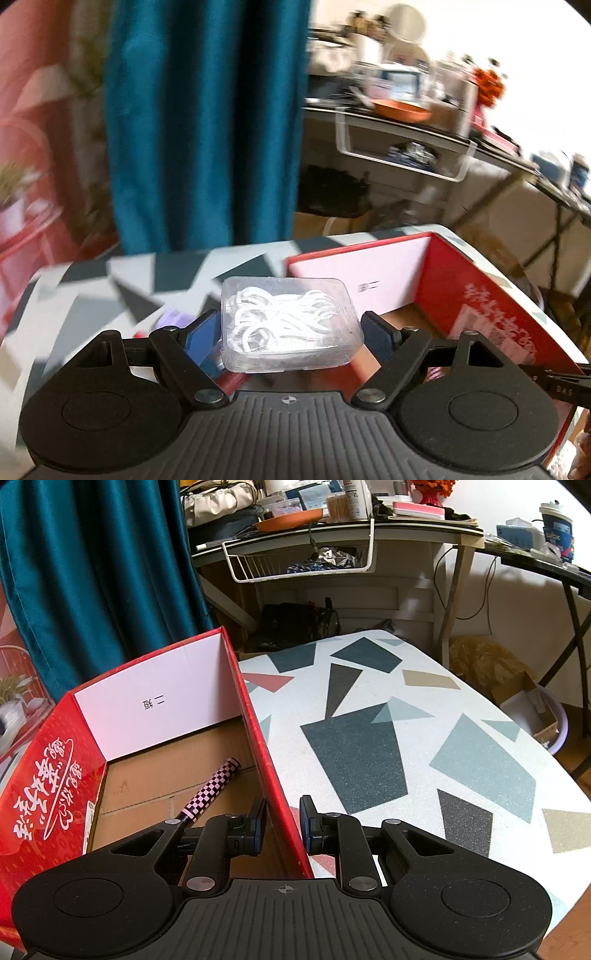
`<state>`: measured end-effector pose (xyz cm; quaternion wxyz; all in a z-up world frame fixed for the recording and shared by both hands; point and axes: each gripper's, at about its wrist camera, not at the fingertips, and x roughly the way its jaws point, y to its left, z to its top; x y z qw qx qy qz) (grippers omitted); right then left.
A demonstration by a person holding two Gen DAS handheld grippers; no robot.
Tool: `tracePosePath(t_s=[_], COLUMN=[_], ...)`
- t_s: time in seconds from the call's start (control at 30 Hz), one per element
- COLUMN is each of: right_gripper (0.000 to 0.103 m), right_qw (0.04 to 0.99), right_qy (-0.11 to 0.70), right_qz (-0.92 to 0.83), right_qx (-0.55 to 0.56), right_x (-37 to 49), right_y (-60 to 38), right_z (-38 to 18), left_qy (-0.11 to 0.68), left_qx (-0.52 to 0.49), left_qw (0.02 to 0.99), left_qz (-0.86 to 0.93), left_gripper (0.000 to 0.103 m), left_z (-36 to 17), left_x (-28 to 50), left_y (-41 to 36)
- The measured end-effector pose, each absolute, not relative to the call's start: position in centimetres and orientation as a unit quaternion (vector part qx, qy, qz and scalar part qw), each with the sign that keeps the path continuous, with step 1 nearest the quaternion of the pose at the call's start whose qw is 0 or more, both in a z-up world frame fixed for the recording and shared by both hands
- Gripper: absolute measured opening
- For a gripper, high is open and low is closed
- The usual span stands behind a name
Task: Organize rigid objects
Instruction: 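Grasp the clear rubber-band box with the left tool and drop it in the red box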
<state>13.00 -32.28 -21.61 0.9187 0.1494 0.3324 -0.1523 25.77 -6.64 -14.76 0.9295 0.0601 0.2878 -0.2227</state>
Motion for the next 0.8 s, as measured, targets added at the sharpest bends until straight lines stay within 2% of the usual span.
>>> tracePosePath(t_s=[0.3, 0.8], right_gripper=[0.018, 0.018], right_qw=[0.92, 0.92], right_qy=[0.331, 0.33], right_qz=[-0.151, -0.151], right_qx=[0.146, 0.149], right_x=[13.0, 12.9], right_y=[-32.2, -32.3], right_z=[-21.6, -21.6], left_qy=[0.295, 0.309], left_qx=[0.132, 0.144], left_qw=[0.908, 0.903], left_qz=[-0.267, -0.262], left_gripper=[0.084, 0.084], left_z=[-16.4, -16.8], left_x=[27.8, 29.8], left_y=[-12.9, -14.2])
